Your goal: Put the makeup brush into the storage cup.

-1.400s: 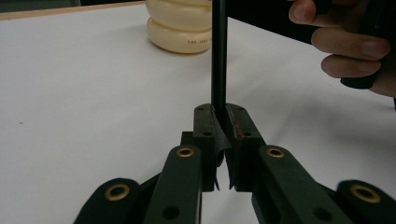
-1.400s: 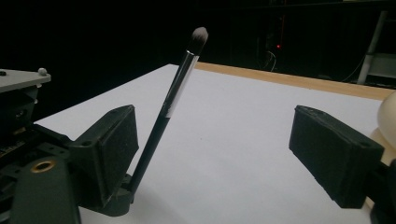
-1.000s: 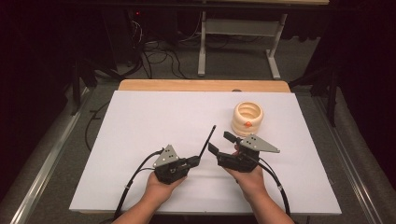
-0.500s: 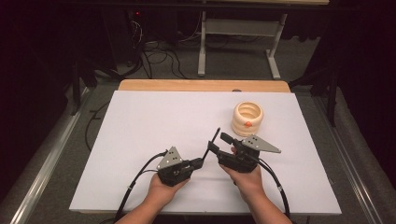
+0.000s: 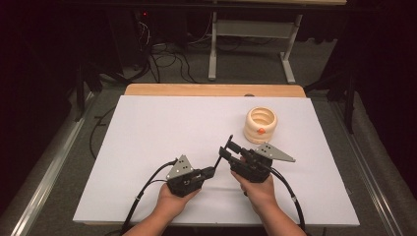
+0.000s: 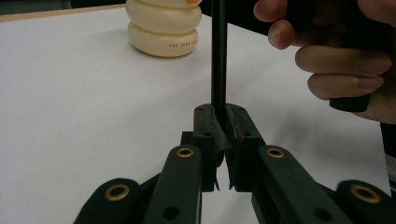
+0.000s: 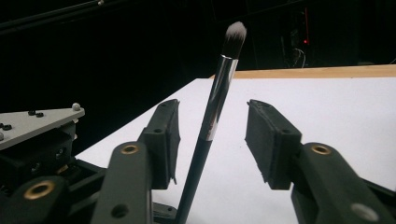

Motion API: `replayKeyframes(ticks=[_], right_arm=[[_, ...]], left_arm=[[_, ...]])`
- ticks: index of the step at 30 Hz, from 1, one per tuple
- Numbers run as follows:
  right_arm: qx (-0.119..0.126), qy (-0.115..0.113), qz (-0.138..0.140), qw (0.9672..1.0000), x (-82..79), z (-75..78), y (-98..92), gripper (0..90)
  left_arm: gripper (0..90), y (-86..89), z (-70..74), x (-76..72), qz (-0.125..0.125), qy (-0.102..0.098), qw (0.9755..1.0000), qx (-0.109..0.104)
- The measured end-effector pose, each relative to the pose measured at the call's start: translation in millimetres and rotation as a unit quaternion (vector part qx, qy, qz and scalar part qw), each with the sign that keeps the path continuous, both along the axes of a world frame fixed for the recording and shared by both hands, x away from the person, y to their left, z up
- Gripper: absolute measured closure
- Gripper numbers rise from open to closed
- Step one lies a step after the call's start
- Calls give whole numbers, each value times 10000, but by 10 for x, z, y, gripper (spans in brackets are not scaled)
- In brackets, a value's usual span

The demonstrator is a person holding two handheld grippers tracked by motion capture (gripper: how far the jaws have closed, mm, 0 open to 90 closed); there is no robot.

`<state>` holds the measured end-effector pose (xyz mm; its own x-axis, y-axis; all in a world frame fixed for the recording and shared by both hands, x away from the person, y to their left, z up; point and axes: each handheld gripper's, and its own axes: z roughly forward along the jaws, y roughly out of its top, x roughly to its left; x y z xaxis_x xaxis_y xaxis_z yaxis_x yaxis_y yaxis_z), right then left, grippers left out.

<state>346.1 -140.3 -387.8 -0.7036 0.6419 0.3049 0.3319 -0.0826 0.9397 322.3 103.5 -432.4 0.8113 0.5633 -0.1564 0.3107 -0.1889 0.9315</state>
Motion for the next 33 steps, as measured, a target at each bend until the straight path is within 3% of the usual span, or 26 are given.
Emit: replayKeyframes(ticks=[16, 33], right_arm=[[95, 30, 28, 9999, 1, -32, 12, 756], [126, 106, 83, 9998, 13, -51, 14, 814]], left_arm=[[842, -4, -1, -6, 40, -28, 10000, -22], [842, -13, -12, -3, 52, -7, 10000, -5]])
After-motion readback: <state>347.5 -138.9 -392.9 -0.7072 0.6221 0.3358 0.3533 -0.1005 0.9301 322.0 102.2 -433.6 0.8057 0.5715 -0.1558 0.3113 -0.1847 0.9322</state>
